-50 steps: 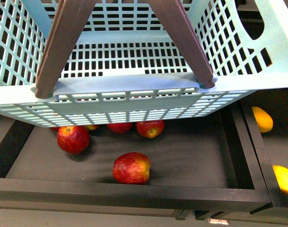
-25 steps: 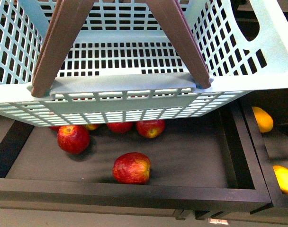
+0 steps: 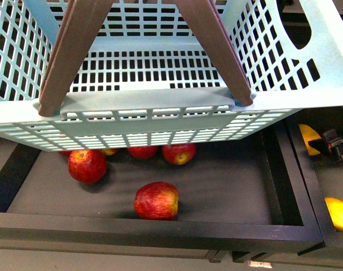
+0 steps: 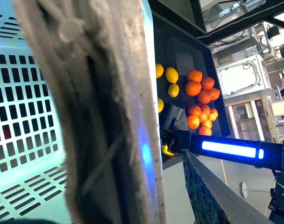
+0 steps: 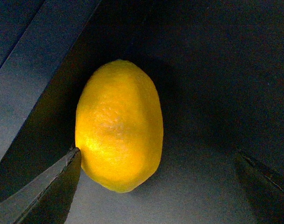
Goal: Pick lemon and mango into basket
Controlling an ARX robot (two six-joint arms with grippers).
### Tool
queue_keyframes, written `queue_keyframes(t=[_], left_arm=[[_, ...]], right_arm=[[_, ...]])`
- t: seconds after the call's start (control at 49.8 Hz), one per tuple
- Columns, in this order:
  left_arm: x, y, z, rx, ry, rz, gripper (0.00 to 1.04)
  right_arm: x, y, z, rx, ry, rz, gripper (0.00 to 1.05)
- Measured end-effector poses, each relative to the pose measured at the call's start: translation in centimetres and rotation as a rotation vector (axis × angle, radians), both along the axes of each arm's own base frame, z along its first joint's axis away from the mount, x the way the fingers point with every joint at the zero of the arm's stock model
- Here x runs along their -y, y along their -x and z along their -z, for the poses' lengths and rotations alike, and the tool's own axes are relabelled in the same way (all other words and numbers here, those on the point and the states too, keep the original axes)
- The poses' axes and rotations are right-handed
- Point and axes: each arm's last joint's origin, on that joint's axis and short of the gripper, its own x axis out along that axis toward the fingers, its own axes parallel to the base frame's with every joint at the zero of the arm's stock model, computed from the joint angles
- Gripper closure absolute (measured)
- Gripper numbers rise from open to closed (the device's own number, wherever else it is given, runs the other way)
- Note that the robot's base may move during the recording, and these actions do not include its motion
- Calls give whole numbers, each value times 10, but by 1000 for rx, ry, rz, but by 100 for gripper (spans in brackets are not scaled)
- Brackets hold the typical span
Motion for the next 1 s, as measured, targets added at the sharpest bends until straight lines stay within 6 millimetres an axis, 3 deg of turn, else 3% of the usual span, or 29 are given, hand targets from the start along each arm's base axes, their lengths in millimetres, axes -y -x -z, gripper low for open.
queue_keyframes(t=[0.421, 0.723, 1.004], left_arm=[[0, 0, 0, 0, 0, 0, 77], [0, 0, 0, 0, 0, 0, 77], [0, 0, 0, 0, 0, 0, 77]], right_arm=[[-14, -19, 21, -26, 37, 13, 9], [-21, -42, 12, 13, 37, -7, 9], [-22, -55, 18, 3, 49, -25, 9]])
